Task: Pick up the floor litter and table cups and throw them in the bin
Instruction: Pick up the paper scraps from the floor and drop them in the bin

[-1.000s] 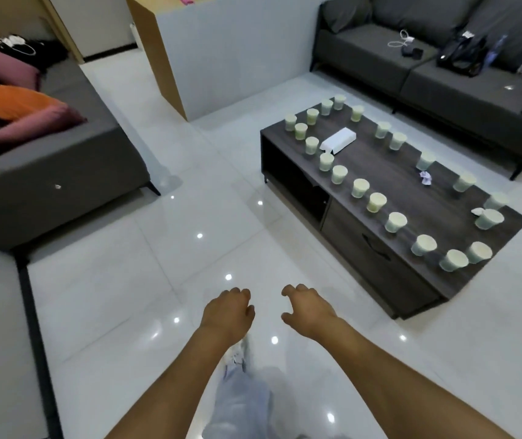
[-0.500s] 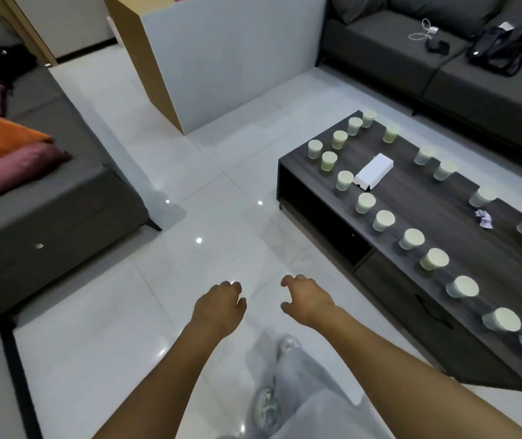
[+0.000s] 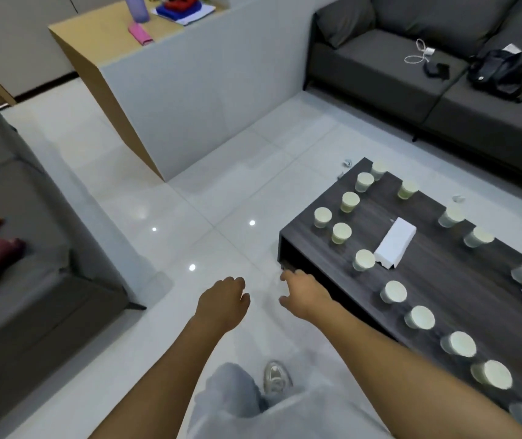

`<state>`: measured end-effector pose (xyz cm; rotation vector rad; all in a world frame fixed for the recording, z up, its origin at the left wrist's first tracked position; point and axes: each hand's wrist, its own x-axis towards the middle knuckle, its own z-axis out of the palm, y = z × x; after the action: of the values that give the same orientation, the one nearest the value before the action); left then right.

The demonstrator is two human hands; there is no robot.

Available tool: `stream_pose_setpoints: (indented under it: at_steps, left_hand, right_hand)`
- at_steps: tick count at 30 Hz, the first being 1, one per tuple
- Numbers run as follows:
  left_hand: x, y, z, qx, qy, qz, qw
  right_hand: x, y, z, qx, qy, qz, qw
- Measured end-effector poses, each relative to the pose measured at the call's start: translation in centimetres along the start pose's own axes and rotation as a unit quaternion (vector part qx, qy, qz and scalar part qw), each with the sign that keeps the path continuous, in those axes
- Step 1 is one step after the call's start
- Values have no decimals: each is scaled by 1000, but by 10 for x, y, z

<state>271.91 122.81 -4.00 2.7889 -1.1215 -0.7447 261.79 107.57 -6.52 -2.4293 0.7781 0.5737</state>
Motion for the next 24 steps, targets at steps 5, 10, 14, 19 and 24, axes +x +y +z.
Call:
stream_pose_setpoints:
  at_steps: [5, 10, 14, 19, 24]
  left_hand:
    - [108, -26, -50, 4, -19, 7, 1000]
    - [229, -56, -107, 22, -24, 38, 999]
    - [317, -70, -160, 54, -44, 83, 994]
    - [419, -62, -208, 84, -62, 128, 986]
    - [531, -22, -236, 104, -79, 182, 975]
  right_hand:
    - [101, -22, -51, 21, -3, 13, 1000]
    - [213, -48, -98, 44, 2, 39, 998]
    - [286, -66, -142, 81, 15, 73, 994]
    - [353, -61, -192, 114, 20, 119, 986]
    - [423, -19, -242, 152, 26, 170, 973]
